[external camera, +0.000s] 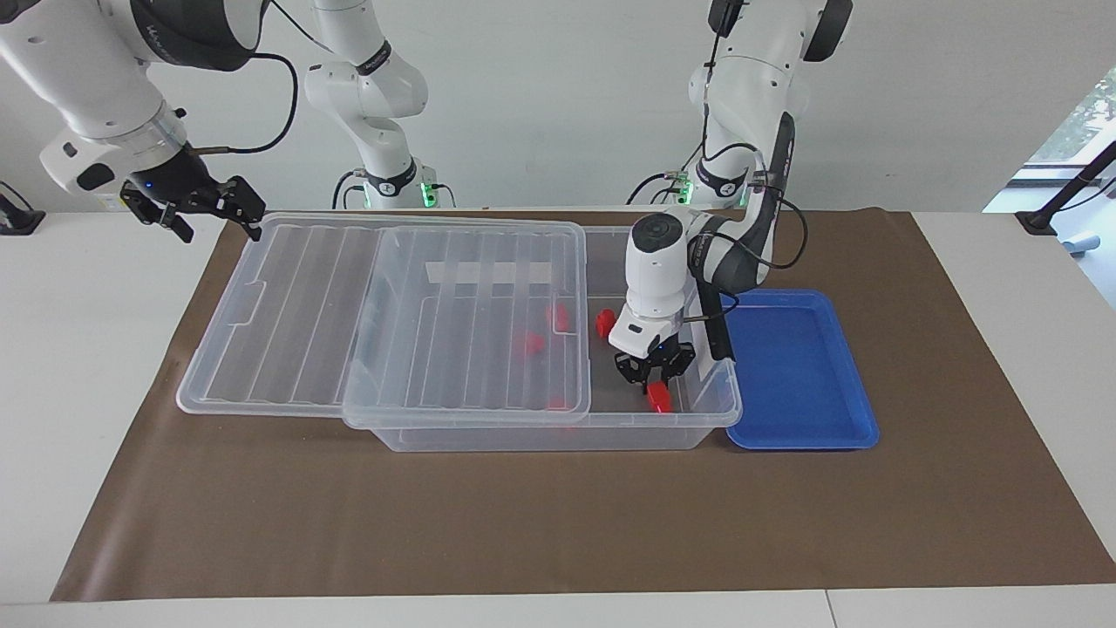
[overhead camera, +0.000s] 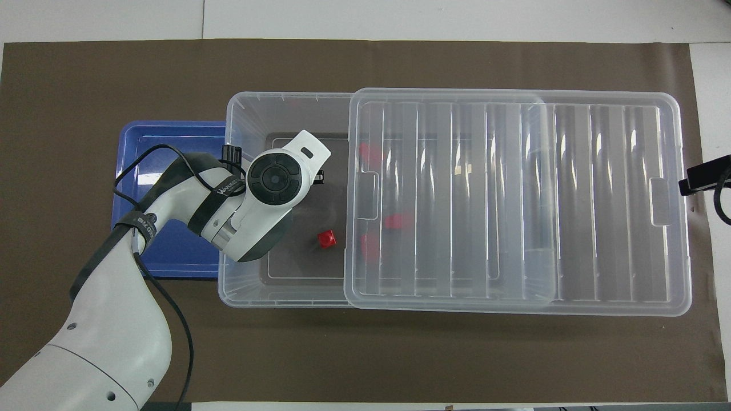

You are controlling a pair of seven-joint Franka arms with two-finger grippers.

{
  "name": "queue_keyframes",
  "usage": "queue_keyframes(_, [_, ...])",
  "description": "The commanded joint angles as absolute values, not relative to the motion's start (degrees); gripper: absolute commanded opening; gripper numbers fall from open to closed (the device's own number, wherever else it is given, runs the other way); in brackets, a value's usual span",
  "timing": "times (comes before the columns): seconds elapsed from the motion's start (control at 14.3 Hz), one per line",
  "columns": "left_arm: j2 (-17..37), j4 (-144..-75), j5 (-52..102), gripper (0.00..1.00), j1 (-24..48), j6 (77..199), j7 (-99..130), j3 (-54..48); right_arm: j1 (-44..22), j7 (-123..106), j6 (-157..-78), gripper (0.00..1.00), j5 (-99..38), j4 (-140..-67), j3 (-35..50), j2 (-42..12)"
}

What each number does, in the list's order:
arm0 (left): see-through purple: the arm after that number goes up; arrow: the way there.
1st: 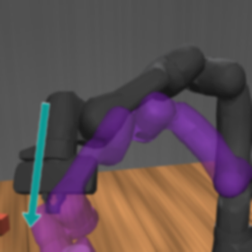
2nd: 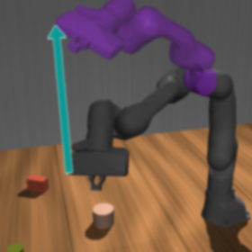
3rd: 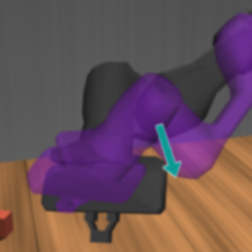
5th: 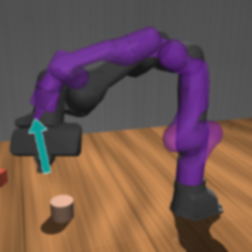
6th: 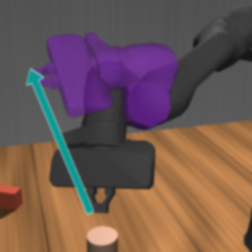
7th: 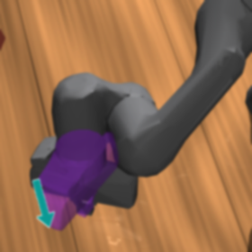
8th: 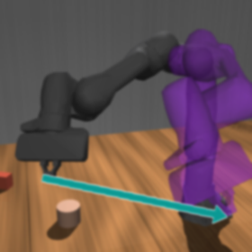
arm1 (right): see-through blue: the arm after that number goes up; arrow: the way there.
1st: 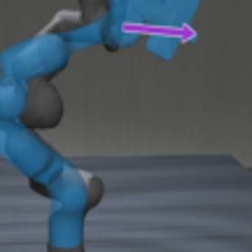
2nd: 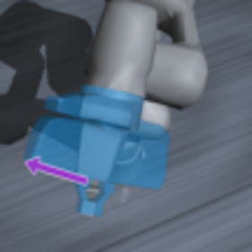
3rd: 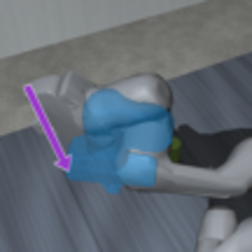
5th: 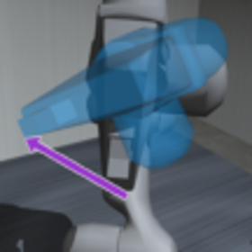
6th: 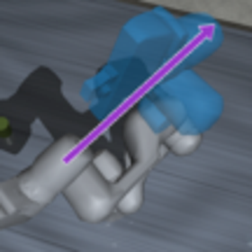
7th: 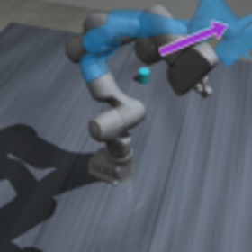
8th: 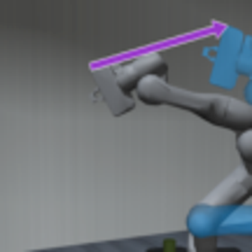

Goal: Place red block in blue tray from box
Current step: 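Lift the red block with the left gripper out of the box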

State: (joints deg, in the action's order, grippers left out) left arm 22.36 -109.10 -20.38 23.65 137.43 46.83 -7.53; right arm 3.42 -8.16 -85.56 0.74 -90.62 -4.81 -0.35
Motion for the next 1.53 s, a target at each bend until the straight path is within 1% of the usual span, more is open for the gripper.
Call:
queue_keyframes(0.0, [18.4,-109.9,-21.5,0.0,23.3,136.2,47.9,-7.6,4.0,-7.5,-86.0,1.0,1.2,-91.8,-4.3,0.7])
queue_keyframes(0.14, [15.1,-109.8,-20.6,0.0,23.4,131.9,47.6,-7.7,4.0,-7.5,-86.0,1.0,1.3,-91.8,-4.3,0.8])
queue_keyframes(0.49, [9.1,-109.3,-12.2,0.0,23.9,125.4,47.5,-8.1,4.0,-7.5,-85.9,1.0,1.8,-91.8,-4.5,0.9])
queue_keyframes(0.91, [3.7,-108.4,-2.5,0.0,22.8,119.2,38.4,-7.1,4.1,-8.3,-86.0,1.0,1.8,-91.9,-5.1,1.1])
queue_keyframes(0.98, [2.6,-108.3,-0.8,0.0,20.3,118.0,36.0,-7.2,4.1,-8.3,-86.0,1.0,1.8,-91.9,-5.2,1.1])
queue_keyframes(1.12, [0.1,-108.4,1.0,0.0,18.3,115.2,30.5,-7.1,4.1,-8.3,-86.0,1.0,1.8,-91.9,-5.3,1.1])
queue_keyframes(1.33, [-1.5,-108.7,1.0,0.0,12.8,112.9,22.6,-6.9,4.3,-11.4,-87.5,1.0,2.1,-92.6,-5.8,1.1])
queue_keyframes(1.4, [-1.7,-109.2,1.0,0.0,11.1,112.9,20.6,-6.9,4.6,-14.5,-89.5,0.9,2.2,-93.4,-6.8,1.2])
queue_keyframes(1.47, [-1.8,-109.8,1.0,0.0,8.9,112.9,18.1,-6.9,4.6,-18.1,-90.6,0.66,2.2,-95.3,-8.1,1.7])
